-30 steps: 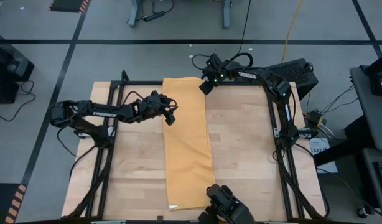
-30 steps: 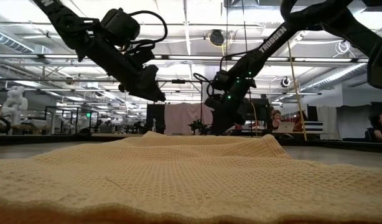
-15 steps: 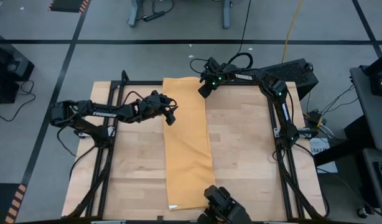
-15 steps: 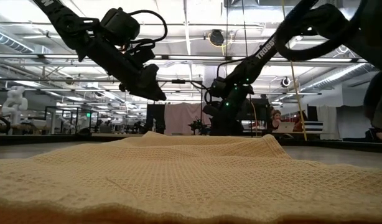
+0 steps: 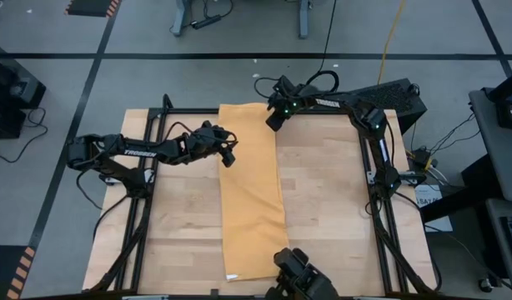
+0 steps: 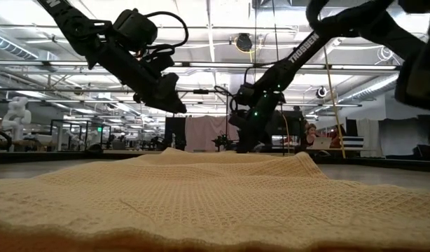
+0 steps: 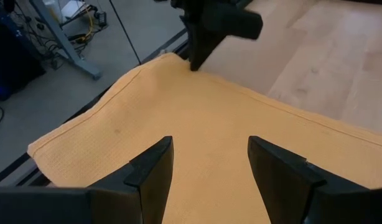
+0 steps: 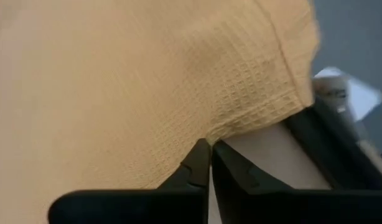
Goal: Roll towel
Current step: Fold the yellow towel
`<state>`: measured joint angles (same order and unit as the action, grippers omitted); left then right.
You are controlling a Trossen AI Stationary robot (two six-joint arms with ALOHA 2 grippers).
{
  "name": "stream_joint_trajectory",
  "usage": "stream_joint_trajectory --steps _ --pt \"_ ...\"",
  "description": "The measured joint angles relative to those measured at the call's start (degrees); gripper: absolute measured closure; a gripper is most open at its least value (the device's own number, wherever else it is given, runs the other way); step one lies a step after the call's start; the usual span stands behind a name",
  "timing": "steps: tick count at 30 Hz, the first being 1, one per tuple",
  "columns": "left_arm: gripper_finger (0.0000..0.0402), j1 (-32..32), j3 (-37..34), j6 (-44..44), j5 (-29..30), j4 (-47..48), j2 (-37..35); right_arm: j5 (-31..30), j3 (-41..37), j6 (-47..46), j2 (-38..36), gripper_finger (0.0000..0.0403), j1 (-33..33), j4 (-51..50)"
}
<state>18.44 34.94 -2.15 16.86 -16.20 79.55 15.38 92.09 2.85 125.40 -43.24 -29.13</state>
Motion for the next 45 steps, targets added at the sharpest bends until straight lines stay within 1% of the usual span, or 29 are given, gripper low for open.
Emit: stream_joint_trajectory --steps 4,11,16,20,26,29,36,40,42,45 --pt "0.0188 0.2 0.0 0.0 0.0 0.1 0.4 -0.5 0.0 0.3 -0.8 0.0400 -0.2 0.7" --pt "0.0188 1.4 0.0 -0.1 0.0 0.2 2.2 -3.8 0.0 0.9 -0.9 0.0401 -1.8 1.6" --pt "0.0188 2.2 0.0 0.0 -0.1 -1.4 4.7 -3.7 0.0 0.2 -0.9 0.0401 -2.1 1.5" --pt "0.0188 2.9 0.0 0.0 -2.2 -4.1 6.2 -3.6 0.0 0.2 -0.9 0.0401 -2.2 0.8" --pt "0.0188 3.9 0.0 0.0 -6.5 -3.9 8.6 -5.1 0.0 -2.1 -1.2 0.0398 -2.4 0.2" --pt "0.0188 4.6 0.0 -0.1 -9.8 -3.8 9.4 -4.9 0.0 -2.6 -2.4 0.0377 -2.8 -1.7" --pt "0.0188 4.7 0.0 -0.3 -14.7 -3.9 9.4 -5.1 0.0 -0.4 -8.5 0.0294 -2.8 -11.5" --pt "0.0188 4.8 1.0 0.0 -15.4 -3.1 9.4 -4.7 -0.6 0.2 -12.6 0.0263 -1.8 -18.0" --pt "0.0188 5.0 4.1 -0.4 -17.0 1.1 9.4 -4.8 -4.2 1.3 -15.4 0.0256 0.3 -19.9" --pt "0.0188 5.0 11.3 0.5 -17.9 13.5 9.4 -3.0 -13.8 0.7 -20.9 0.0253 4.6 -15.4"
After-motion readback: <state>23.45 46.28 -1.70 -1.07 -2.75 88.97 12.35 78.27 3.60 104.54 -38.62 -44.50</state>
